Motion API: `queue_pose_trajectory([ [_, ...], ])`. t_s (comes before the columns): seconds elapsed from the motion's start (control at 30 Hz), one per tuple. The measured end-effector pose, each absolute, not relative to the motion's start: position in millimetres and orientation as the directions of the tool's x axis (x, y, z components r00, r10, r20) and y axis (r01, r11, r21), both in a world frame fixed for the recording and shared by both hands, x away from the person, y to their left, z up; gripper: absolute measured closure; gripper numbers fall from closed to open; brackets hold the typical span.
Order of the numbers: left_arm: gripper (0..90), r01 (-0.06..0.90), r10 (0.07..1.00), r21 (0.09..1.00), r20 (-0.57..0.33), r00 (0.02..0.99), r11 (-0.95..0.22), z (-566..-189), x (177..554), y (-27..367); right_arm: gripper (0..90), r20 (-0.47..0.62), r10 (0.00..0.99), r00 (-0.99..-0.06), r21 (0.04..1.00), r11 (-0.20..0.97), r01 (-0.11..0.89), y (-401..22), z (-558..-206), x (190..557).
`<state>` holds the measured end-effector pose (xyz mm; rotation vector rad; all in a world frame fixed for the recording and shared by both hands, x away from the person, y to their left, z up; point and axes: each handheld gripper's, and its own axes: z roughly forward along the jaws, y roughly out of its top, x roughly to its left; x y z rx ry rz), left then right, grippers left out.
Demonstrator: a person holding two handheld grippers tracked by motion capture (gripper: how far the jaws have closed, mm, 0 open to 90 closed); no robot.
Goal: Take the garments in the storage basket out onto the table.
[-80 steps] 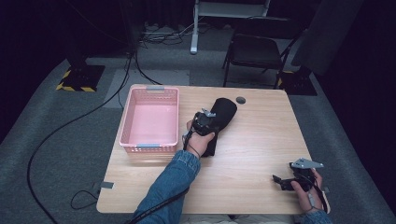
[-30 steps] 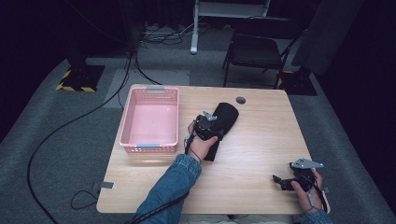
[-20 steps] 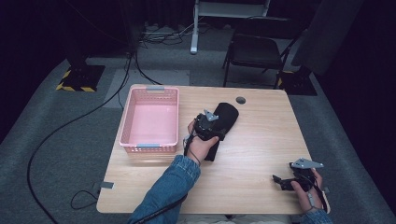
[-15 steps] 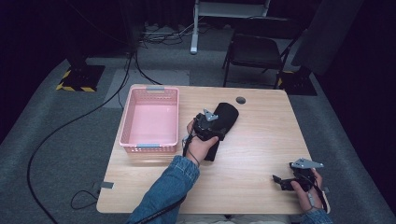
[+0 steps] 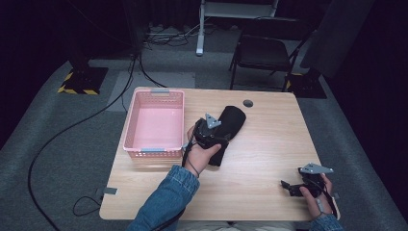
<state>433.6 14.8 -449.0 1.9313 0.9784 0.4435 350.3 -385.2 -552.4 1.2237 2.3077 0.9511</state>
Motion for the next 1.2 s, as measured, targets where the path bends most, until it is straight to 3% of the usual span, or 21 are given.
queue_pose_trajectory([
  [0.6, 15.0, 0.39, 0.741, 0.877, -0.06, 0.669, -0.281, -431, 403, 29, 0.1, -0.002, 0.828, -0.56, 0.705, 0.398, 0.586, -385, -552, 350],
  [0.93, 15.0, 0.324, 0.745, 0.894, 0.018, 0.667, -0.311, -427, 388, 41, 0.1, -0.003, 0.828, -0.56, 0.706, 0.398, 0.586, -385, -552, 350],
  [1.2, 15.0, 0.33, 0.75, 0.892, 0.015, 0.661, -0.309, -433, 382, 51, 0.1, -0.002, 0.828, -0.56, 0.705, 0.398, 0.586, -385, -552, 350],
])
